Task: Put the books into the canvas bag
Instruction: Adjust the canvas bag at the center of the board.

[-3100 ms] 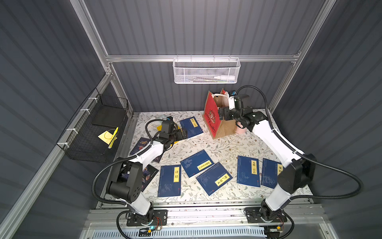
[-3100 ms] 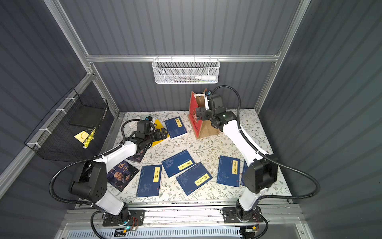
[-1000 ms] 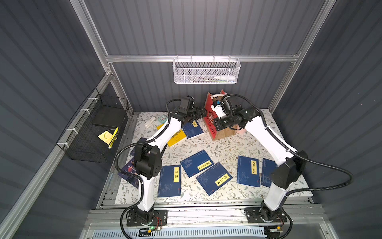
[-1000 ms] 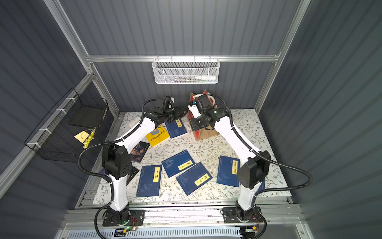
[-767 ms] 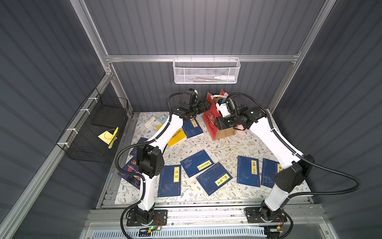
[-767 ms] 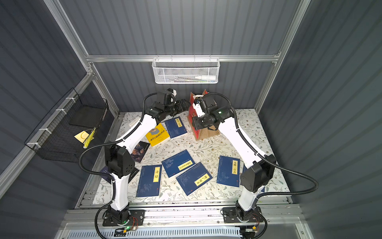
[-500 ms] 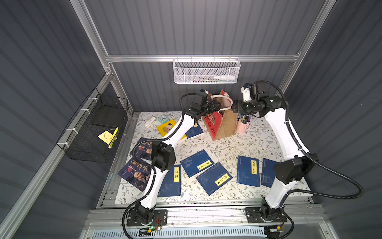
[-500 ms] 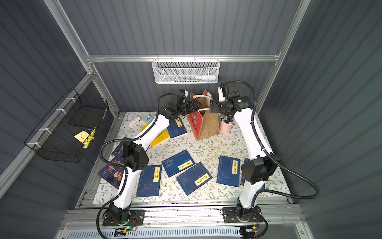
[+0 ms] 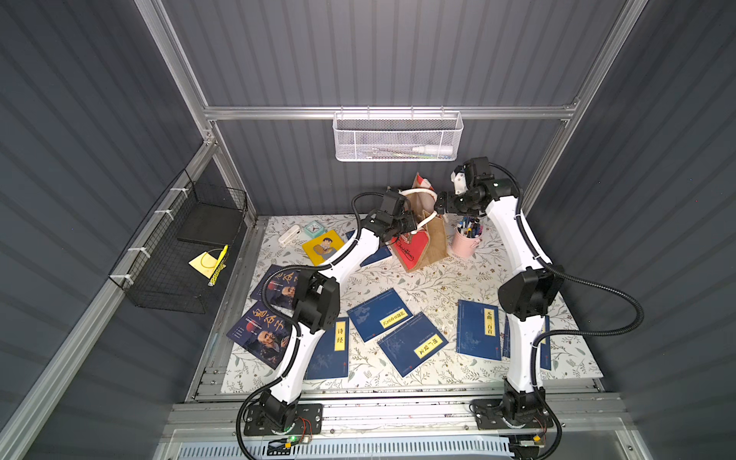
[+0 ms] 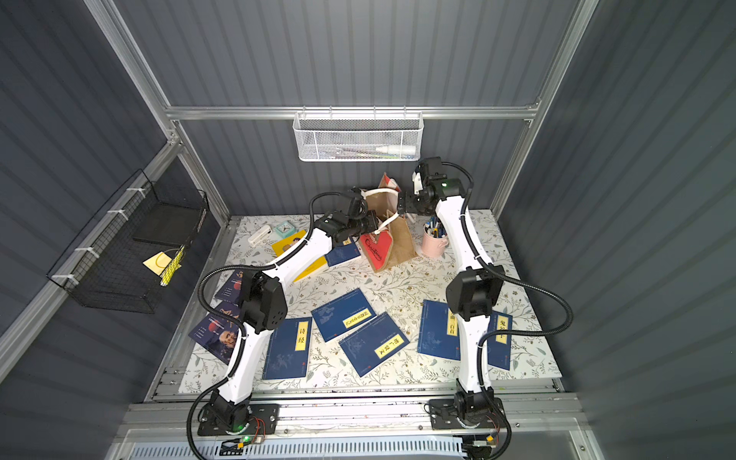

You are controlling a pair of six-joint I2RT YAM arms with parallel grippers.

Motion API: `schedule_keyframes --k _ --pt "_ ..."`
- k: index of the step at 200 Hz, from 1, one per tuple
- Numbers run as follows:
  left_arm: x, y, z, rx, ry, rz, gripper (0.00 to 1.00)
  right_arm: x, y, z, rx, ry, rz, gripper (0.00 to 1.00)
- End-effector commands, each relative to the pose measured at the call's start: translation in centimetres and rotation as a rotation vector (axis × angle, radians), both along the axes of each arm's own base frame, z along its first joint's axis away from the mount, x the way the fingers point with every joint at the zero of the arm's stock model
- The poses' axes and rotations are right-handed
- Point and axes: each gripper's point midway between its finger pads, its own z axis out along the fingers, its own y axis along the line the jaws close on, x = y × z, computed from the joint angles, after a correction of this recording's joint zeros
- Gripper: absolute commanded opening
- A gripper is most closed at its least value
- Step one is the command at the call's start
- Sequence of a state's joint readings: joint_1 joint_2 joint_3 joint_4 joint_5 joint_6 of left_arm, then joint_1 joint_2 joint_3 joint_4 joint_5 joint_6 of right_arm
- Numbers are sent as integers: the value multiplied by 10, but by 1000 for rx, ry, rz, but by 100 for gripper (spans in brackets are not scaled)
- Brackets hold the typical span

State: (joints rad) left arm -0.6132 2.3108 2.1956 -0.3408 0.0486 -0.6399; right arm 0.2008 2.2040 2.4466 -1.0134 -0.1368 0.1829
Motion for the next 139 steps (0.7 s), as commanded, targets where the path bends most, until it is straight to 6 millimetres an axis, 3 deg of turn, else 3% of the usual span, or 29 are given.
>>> schedule_keyframes --k 1,33,56,91,139 --pt "-7 3 24 -11 -59 -27 0 -14 20 17 37 -24 69 93" --pt "-34 -18 42 -108 -62 -173 0 -28 24 11 21 9 86 90" --pt "-57 -26 41 -159 -41 -254 0 -48 20 12 21 38 88 88" --pt "-92 -28 34 -176 5 -311 0 -87 7 28 23 -2 60 88" --pt "-119 -20 21 -125 36 -292 0 -134 -6 45 48 -14 27 91"
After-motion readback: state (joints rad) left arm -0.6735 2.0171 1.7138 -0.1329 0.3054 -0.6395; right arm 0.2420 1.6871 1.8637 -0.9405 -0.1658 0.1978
